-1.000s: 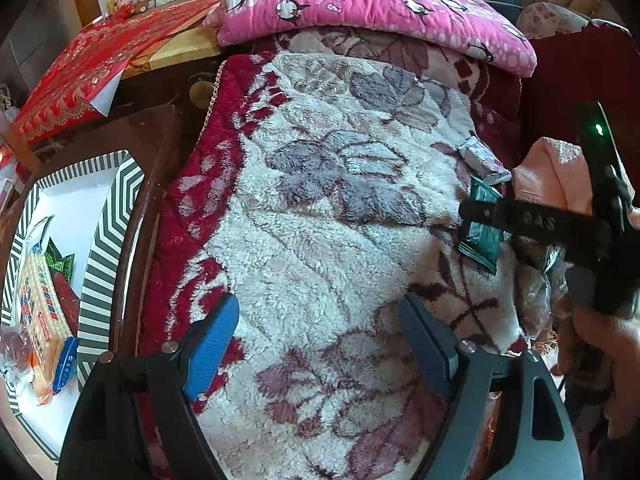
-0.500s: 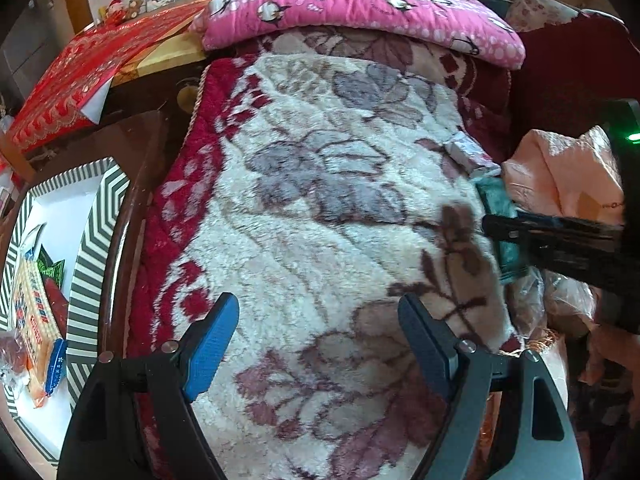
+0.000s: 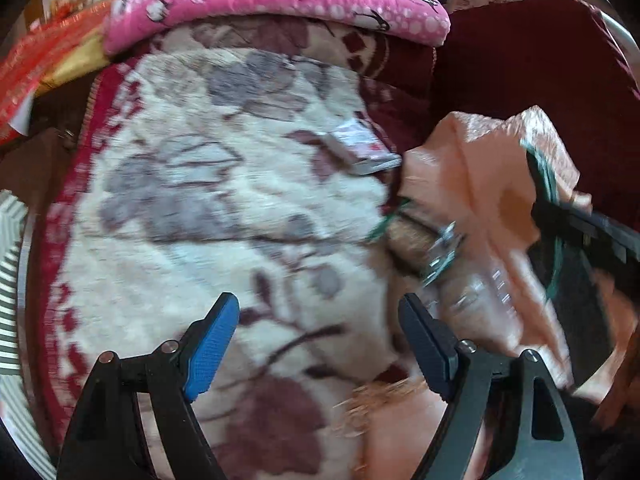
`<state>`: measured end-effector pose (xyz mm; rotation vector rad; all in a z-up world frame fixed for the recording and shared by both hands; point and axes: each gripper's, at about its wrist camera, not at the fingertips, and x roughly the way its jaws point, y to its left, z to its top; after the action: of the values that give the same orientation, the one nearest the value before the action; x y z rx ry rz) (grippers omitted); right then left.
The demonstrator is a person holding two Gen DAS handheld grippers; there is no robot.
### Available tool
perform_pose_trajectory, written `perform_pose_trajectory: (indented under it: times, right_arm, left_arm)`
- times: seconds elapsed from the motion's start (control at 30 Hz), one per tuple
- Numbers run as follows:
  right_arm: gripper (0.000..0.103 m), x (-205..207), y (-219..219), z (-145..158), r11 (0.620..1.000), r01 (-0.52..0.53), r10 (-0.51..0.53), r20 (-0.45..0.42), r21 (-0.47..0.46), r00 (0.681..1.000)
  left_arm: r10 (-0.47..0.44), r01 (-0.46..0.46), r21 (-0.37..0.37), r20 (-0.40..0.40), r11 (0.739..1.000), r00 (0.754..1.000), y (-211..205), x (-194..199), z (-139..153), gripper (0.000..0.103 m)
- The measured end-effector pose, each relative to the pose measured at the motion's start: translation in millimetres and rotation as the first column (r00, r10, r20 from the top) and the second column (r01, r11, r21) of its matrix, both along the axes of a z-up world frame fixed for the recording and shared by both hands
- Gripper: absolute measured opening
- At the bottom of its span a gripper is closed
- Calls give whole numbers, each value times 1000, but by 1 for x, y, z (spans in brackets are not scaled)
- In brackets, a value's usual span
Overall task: Organize snacks
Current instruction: 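Grasp the green-wrapped round biscuit with the left gripper while the right gripper grasps the dark green packet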
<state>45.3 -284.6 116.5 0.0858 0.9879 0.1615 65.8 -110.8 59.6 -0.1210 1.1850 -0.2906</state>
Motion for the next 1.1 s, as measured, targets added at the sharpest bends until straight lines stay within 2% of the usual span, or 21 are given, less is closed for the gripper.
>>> perform_pose_trajectory:
  times: [0.23, 0.4, 0.53, 0.63, 0.7, 0.8, 0.9, 0.97, 1.03, 1.1]
  right_arm:
    - [47, 0, -17, -1, 999, 32, -32, 4, 26, 999]
    - [48, -2, -34, 3, 997, 69, -70, 18, 45, 997]
    - [48, -2, -43, 4, 993, 94, -96, 25, 70, 995]
    - [48, -2, -42, 3, 993, 90, -92, 25, 72, 995]
    - [48, -1, -42, 2, 994, 86, -88, 23, 74, 996]
    - [48, -1, -43, 2, 993, 86, -88, 23, 78, 996]
    - [48, -1, -43, 2, 993, 89, -91, 26, 82, 996]
    - [48, -2, -41, 2, 994, 83, -85, 27, 77, 996]
    - [48, -2, -38, 1, 994, 75, -77, 24, 76, 997]
    - [48, -2, -34, 0, 995, 64, -66, 22, 76, 998]
  left_arm:
    - [68, -86, -131, -136, 988, 988, -40, 37, -15, 81]
    - [107, -165, -198, -274, 966, 956, -61, 59, -40, 81]
    - [125, -206, -210, -343, 956, 931, -71, 68, -59, 81]
    - [173, -262, -226, -348, 938, 921, -71, 76, -62, 82]
    - [165, -254, -220, -357, 942, 920, -74, 80, -65, 82]
    - [135, -214, -212, -334, 953, 933, -79, 78, -65, 82]
    - [126, -195, -205, -308, 959, 943, -74, 69, -63, 65]
    - [116, -195, -227, -318, 954, 941, -65, 67, -63, 47]
    - [104, -188, -243, -321, 952, 941, -57, 64, -60, 47]
    - [107, -173, -215, -288, 961, 952, -48, 58, -53, 47]
